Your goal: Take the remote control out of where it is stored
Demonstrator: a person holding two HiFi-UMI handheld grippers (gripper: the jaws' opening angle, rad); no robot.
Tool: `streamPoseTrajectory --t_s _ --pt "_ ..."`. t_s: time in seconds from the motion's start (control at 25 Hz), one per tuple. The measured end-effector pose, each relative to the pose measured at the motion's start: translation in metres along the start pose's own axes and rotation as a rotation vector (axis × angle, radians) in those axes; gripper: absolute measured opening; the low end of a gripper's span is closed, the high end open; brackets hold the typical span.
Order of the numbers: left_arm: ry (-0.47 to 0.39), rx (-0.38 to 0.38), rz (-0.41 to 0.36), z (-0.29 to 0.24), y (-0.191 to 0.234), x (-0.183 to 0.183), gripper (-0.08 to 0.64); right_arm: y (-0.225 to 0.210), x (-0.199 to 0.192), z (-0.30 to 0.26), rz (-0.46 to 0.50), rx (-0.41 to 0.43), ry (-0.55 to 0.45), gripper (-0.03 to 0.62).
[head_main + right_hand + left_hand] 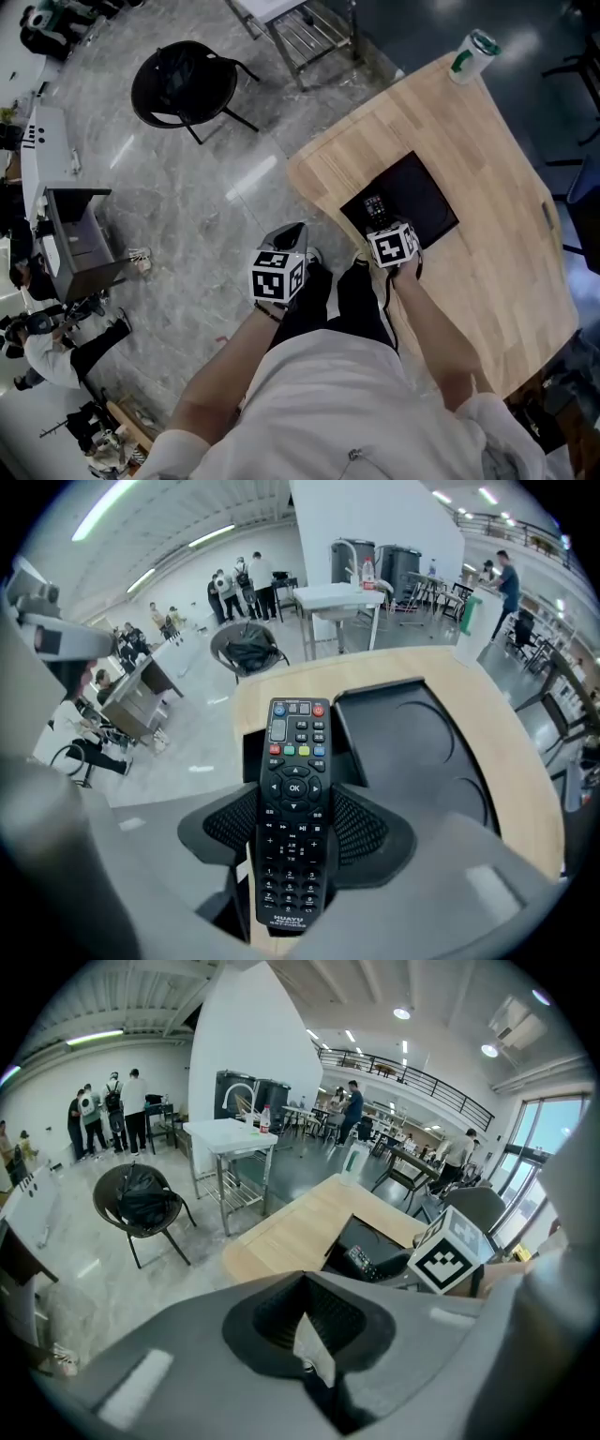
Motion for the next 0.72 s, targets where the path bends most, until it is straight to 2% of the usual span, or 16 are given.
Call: streamPoseTrajectory --t_s 0.28,0.52,0.72 --pt "-0.078 -0.066 -0.097 0.010 -0.047 0.051 0.001 -0.025 0.051 0.096 -0.125 -0.025 -0.215 0.272" --pt "-0.194 -0.176 -0.200 0.022 -0.113 0.111 0.000 -0.062 0.090 0.201 -0.208 -0.142 -0.446 0.272" --pt "-0.281 -0.253 -0.245 0.046 -0.159 0.147 0.001 -0.075 0.090 0.278 -0.265 -0.227 -0.608 0.272"
Point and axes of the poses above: the fingertips, and each gripper's own axes: z backward along the fingers, y to its left, x out of its top, the point moved 1 cm from there along z, backward along the fingers, and after that the axes turned 9 degrees about z, right-handed, at the moved point
